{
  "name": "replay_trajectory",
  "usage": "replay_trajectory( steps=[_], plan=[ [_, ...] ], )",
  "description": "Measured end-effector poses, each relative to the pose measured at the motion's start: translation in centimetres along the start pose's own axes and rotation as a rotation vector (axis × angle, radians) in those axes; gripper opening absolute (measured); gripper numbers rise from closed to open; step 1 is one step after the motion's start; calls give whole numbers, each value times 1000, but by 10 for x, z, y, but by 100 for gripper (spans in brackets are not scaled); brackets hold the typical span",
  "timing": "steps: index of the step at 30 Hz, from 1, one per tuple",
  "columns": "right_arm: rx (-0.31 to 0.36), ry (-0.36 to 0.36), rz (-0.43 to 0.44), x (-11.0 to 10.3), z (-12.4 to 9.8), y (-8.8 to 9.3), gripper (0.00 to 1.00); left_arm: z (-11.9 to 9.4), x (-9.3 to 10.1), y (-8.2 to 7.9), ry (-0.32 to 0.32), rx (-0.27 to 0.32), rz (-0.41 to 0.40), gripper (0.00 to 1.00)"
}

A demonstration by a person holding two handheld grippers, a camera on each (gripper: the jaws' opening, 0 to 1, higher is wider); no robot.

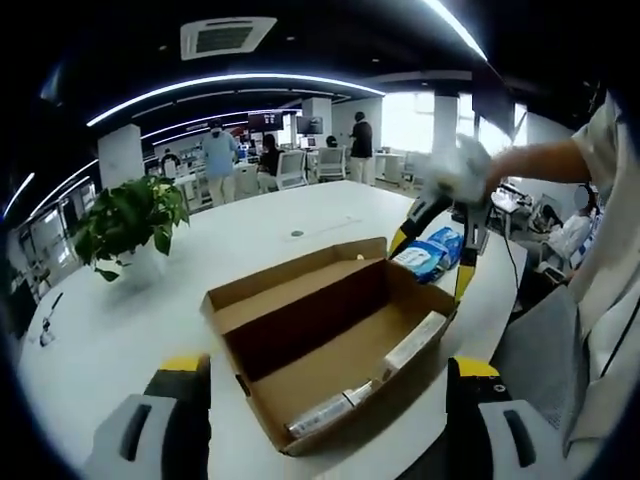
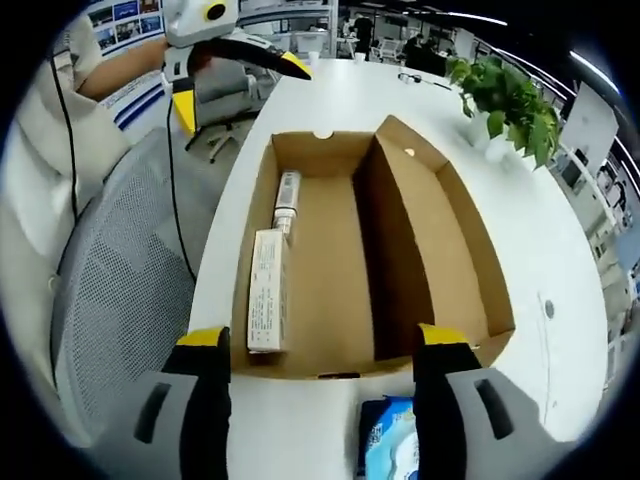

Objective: Operate the shoe box by opening the lid, removing the specified soft item, and placing it in the target area until the item is outside and the box remains undamaged.

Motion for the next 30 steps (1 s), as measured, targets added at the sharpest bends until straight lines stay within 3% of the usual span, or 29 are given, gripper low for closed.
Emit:
replay_trajectory(
  steps=[9,22,30],
  plan=[
    [-33,-60,-5,2,25,5,67,-2,-4,4,-17,-14,0,100],
    [-11,-132,16,-1,54,1,59,-4,-5,7,-33,-18,-18,100],
    [16,-105,25,5,57,-2,66,-5,-4,9,-50,-27,-24,100]
  ],
)
Point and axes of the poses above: the point that each gripper's makers call its tool centre point, and the gripper's own axes: z roughly forward along the fingers, x roughly to its right, y roughly out of its underside, the point moved 7 cm from there along -z, roughly backward along the fingers, and after that the axes turned 13 degrees about x, right-handed, at the moved point
